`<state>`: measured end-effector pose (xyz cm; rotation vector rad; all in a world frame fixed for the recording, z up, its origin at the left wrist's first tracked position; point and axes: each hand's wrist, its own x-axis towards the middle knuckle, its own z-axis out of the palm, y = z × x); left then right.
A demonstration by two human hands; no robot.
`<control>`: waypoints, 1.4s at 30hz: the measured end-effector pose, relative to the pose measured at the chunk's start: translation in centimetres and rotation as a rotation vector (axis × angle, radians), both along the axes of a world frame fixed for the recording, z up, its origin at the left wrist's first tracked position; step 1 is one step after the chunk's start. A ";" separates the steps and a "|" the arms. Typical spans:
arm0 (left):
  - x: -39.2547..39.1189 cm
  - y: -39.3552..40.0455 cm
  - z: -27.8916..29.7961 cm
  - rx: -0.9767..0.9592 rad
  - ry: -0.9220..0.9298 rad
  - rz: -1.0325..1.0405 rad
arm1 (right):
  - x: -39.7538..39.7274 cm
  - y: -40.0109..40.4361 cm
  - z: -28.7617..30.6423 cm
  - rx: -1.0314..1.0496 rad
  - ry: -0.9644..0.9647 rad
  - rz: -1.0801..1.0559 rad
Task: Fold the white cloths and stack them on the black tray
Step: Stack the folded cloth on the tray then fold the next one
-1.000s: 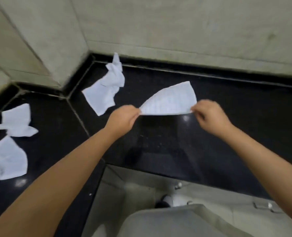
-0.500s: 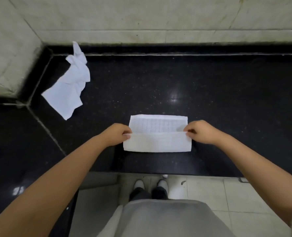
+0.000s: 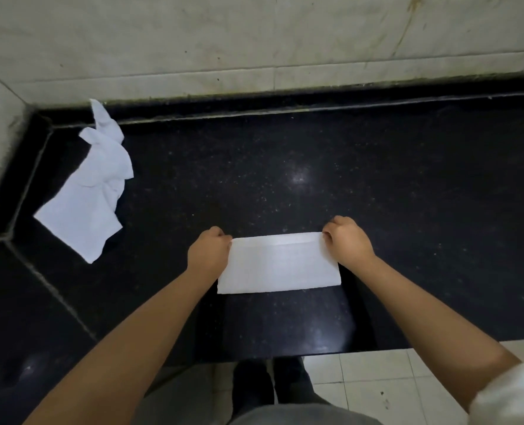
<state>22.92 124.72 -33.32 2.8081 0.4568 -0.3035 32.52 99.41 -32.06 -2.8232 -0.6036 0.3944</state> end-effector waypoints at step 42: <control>-3.6 -2.8 0.1 0.042 0.039 -0.113 | -7.0 0.4 0.8 0.006 0.184 -0.548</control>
